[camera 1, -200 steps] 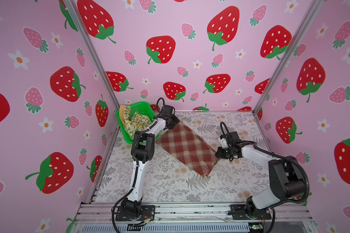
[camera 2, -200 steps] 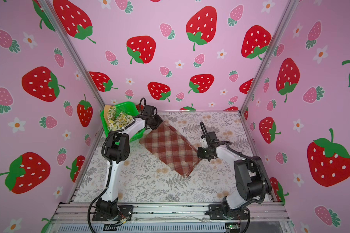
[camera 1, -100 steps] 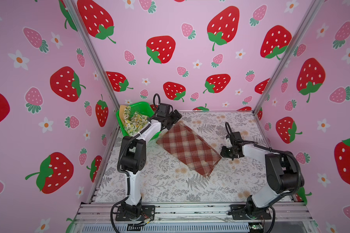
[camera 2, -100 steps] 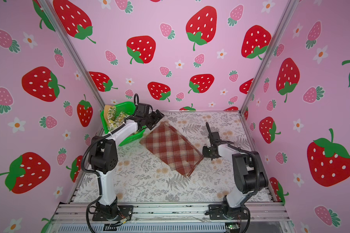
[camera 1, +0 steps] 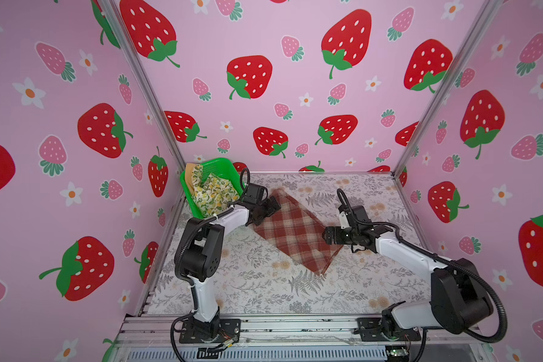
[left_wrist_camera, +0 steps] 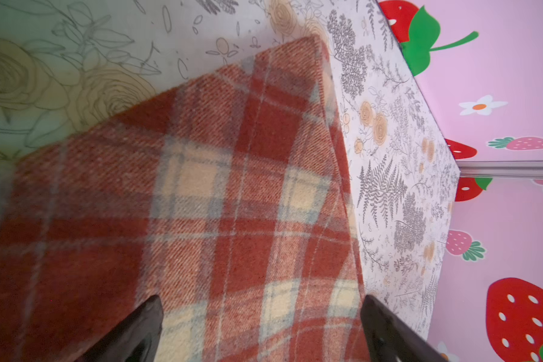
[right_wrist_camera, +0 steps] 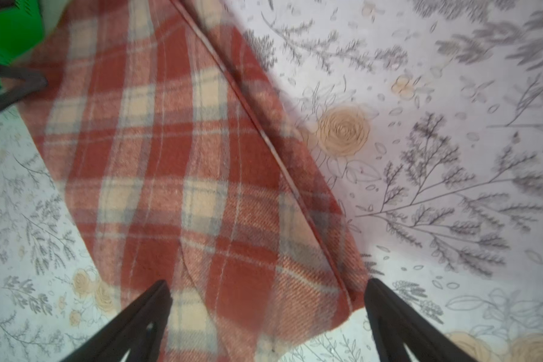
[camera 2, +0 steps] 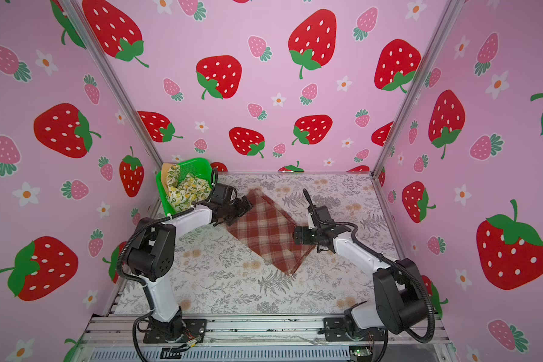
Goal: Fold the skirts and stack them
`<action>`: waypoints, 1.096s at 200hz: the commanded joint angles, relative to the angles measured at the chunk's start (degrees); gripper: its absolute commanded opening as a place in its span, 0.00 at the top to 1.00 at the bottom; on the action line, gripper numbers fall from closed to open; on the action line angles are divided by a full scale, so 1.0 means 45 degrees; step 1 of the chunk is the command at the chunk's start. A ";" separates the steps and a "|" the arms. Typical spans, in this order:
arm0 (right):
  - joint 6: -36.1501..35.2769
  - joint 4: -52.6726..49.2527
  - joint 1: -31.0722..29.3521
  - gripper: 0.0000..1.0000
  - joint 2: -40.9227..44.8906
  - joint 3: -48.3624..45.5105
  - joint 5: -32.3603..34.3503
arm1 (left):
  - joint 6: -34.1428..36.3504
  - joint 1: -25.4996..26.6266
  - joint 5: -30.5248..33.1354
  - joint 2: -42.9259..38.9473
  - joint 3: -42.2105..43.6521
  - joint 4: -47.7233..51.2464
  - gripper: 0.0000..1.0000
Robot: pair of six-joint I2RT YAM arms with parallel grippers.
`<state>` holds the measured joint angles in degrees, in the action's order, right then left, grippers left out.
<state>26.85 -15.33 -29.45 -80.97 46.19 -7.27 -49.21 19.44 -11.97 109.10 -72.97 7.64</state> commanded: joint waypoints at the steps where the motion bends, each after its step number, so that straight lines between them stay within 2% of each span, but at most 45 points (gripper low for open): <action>1: 0.0831 0.0380 -0.0363 0.00 -0.0389 -0.0701 -0.0293 | 0.0535 -0.0006 0.0568 -0.0004 0.0322 -0.0293 0.01; 36: 0.0981 0.1111 -0.0153 0.00 -0.1565 -0.0887 -0.0472 | -0.0119 0.0042 0.0833 -0.0218 0.1821 -0.1348 0.01; 47: 0.0989 0.1309 0.0025 0.00 -0.1923 -0.0803 -0.0572 | -0.0261 0.0151 0.1475 -0.0555 0.2372 -0.1620 0.01; 91: 0.0374 0.1297 0.0991 0.00 -0.3217 0.0413 -0.0402 | -0.1458 0.0826 0.2010 -0.1605 0.4640 -0.2884 0.01; 144: -0.0768 0.0328 0.1895 0.00 -0.5345 0.3318 0.0359 | -0.3568 0.2972 0.3548 -0.3742 0.7929 -0.4294 0.01; 158: -0.0901 0.0042 0.1936 0.00 -0.5127 0.3799 0.0438 | -0.3914 0.3420 0.3897 -0.4363 0.8402 -0.4413 0.01; 173: -0.0816 -0.0022 0.1923 0.00 -0.4204 0.3719 0.0285 | -0.3961 0.3376 0.3601 -0.4774 0.8382 -0.4402 0.01; 202: -0.0700 -0.0361 0.1679 0.01 -0.2120 0.2823 0.0201 | -0.3156 0.3046 0.3025 -0.5105 0.7136 -0.3454 0.01; 219: -0.0403 -0.0184 0.1364 0.00 -0.1046 0.1911 -0.0410 | -0.2781 0.2928 0.2849 -0.5020 0.6341 -0.3028 0.01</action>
<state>24.16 -14.17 -21.63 -92.12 59.27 -6.81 -63.59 33.47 1.87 86.94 -38.48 -9.98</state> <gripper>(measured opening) 0.995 0.993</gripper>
